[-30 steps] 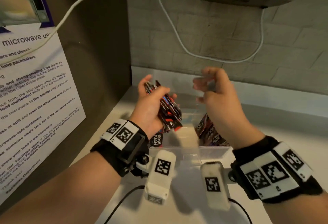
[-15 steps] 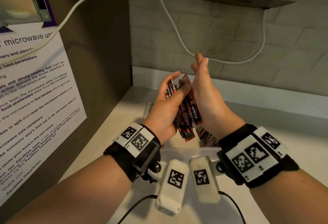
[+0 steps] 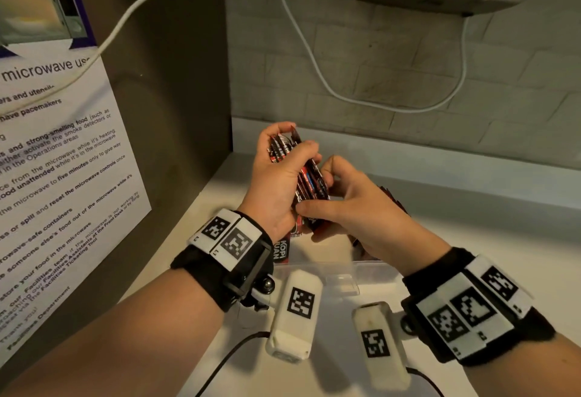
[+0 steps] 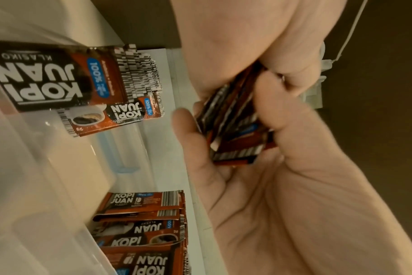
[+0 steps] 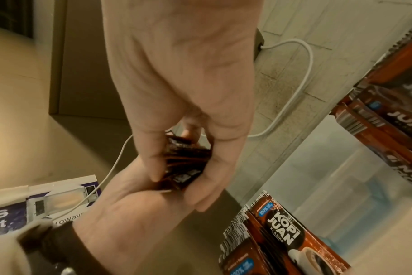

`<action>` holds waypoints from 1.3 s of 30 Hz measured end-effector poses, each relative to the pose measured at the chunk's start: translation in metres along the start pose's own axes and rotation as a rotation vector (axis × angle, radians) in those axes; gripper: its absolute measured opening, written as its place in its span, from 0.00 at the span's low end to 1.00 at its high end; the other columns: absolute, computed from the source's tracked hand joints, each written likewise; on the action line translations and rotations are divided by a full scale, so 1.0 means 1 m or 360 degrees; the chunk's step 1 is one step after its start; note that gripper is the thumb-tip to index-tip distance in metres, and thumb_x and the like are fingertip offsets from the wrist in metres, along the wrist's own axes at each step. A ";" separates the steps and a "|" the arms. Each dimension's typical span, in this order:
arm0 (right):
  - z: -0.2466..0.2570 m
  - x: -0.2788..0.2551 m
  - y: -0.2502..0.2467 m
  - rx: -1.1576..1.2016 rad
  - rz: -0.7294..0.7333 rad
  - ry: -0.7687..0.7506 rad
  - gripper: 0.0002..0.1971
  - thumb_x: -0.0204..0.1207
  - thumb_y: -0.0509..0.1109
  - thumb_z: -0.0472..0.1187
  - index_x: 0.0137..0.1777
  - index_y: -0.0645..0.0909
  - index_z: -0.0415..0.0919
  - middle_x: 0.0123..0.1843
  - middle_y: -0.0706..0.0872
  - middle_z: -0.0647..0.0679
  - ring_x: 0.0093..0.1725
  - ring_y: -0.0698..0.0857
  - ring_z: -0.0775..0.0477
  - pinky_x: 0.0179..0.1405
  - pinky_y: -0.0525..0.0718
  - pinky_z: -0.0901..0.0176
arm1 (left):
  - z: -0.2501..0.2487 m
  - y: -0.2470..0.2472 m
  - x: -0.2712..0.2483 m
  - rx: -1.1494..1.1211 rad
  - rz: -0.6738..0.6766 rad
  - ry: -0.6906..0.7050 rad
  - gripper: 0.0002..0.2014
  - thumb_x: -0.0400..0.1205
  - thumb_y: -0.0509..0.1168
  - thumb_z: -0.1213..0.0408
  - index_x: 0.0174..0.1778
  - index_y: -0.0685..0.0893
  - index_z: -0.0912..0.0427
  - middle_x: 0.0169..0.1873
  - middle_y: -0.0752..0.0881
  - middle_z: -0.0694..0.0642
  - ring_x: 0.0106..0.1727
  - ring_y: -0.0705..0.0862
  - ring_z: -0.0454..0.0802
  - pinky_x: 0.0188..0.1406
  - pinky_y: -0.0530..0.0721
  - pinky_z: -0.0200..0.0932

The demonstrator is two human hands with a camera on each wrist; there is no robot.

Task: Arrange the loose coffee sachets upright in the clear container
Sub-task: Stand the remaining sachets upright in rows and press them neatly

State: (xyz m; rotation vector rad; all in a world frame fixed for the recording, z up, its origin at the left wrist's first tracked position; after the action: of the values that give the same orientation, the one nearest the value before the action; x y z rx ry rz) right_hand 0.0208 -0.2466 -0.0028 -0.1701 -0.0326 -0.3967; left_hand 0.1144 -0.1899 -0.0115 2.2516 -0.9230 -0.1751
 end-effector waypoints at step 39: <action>-0.006 0.010 -0.005 -0.0206 -0.0249 -0.0065 0.18 0.66 0.75 0.23 0.48 0.70 0.36 0.41 0.84 0.40 0.36 0.87 0.47 0.33 0.90 0.48 | 0.022 0.002 -0.022 0.0321 0.0030 -0.0084 0.24 0.71 0.74 0.68 0.58 0.74 0.45 0.47 0.89 0.54 0.48 0.90 0.51 0.38 0.87 0.46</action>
State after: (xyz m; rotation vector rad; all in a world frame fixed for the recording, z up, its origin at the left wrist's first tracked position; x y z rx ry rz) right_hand 0.0282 -0.2558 -0.0074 -0.3046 -0.0611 -0.5520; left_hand 0.0891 -0.1885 -0.0293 2.4316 -1.0295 -0.1386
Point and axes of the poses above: each hand's wrist, its own x-axis towards the middle knuckle, its own y-axis out of the palm, z = x × y, the point moved 4 cm from there along x, towards the middle knuckle
